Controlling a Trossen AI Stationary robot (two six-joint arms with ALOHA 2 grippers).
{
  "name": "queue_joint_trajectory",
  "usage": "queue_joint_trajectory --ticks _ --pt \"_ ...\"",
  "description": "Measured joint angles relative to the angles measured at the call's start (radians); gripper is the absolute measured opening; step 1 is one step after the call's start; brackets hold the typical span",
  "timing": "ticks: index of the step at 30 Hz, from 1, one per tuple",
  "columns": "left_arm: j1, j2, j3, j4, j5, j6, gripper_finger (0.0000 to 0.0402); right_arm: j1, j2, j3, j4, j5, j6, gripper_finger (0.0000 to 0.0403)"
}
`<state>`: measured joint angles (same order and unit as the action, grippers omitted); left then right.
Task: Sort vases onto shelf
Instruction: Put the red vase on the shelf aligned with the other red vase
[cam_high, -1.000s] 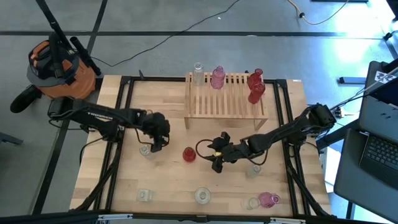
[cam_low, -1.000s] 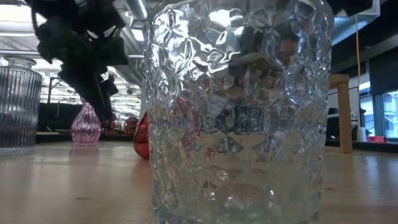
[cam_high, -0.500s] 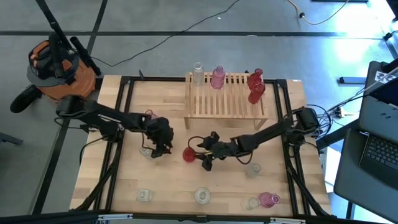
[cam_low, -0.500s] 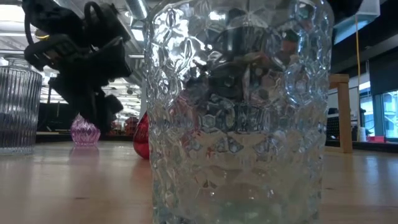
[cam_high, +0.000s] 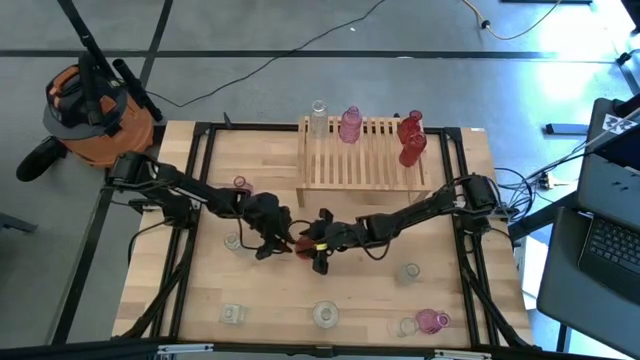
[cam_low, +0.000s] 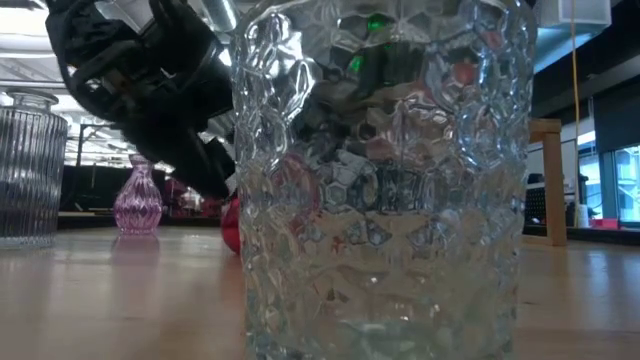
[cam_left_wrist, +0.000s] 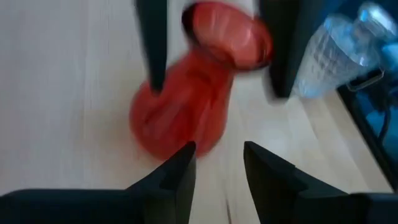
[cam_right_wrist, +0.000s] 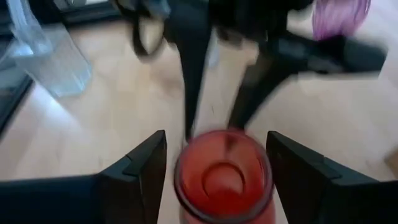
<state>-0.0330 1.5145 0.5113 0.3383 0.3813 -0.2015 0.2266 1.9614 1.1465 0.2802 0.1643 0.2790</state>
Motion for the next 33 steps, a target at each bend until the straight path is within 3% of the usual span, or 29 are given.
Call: queue_joint_trajectory --ticks 7,12,23,29,33 --pt "0.000 0.017 0.029 -0.020 -0.007 -0.006 0.0119 0.000 0.056 0.025 0.003 -0.051 0.034 0.0214" --pt "0.002 0.017 0.032 -0.024 -0.008 -0.005 0.0117 0.003 0.056 0.025 0.005 -0.025 0.029 0.0153" --pt "0.059 0.009 0.032 -0.140 -0.009 -0.006 0.0117 0.002 0.032 0.026 -0.011 -0.076 0.041 0.0153" --pt "0.103 -0.029 0.032 -0.225 -0.002 -0.006 0.0117 0.002 -0.098 0.027 -0.117 0.010 0.039 0.0153" --pt "0.132 -0.071 0.032 -0.244 -0.001 -0.004 0.0117 0.002 -0.217 0.072 -0.293 0.126 0.038 0.0153"
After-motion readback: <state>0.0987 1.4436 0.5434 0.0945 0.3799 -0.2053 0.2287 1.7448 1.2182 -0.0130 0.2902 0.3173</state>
